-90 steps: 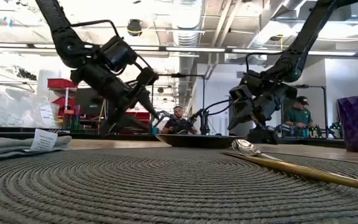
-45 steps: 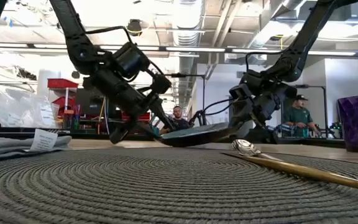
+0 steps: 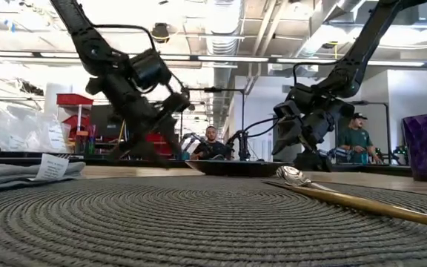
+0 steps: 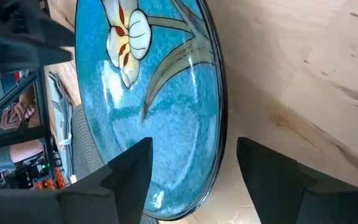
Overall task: Set table place
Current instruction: Put the plate on the gray table mat
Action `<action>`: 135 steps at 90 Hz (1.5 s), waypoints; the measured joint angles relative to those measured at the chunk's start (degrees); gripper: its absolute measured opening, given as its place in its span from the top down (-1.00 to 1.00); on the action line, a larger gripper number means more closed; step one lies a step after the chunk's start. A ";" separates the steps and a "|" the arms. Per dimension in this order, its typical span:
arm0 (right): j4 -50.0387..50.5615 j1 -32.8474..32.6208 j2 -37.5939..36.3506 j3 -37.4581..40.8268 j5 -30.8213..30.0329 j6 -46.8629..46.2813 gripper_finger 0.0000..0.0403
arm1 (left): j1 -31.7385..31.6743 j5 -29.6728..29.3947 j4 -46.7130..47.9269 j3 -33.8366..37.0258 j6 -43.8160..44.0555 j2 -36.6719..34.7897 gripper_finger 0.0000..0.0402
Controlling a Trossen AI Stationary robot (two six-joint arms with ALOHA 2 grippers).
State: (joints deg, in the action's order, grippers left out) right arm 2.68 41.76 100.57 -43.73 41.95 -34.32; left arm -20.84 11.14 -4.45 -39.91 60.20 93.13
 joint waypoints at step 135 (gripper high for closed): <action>1.90 -1.15 -3.24 0.14 4.84 1.10 0.99 | 1.96 2.69 -17.35 0.20 3.04 4.73 1.00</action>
State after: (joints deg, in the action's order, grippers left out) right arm 4.58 40.61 97.33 -43.59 46.80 -33.23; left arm -18.88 13.82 -21.80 -39.70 63.24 97.86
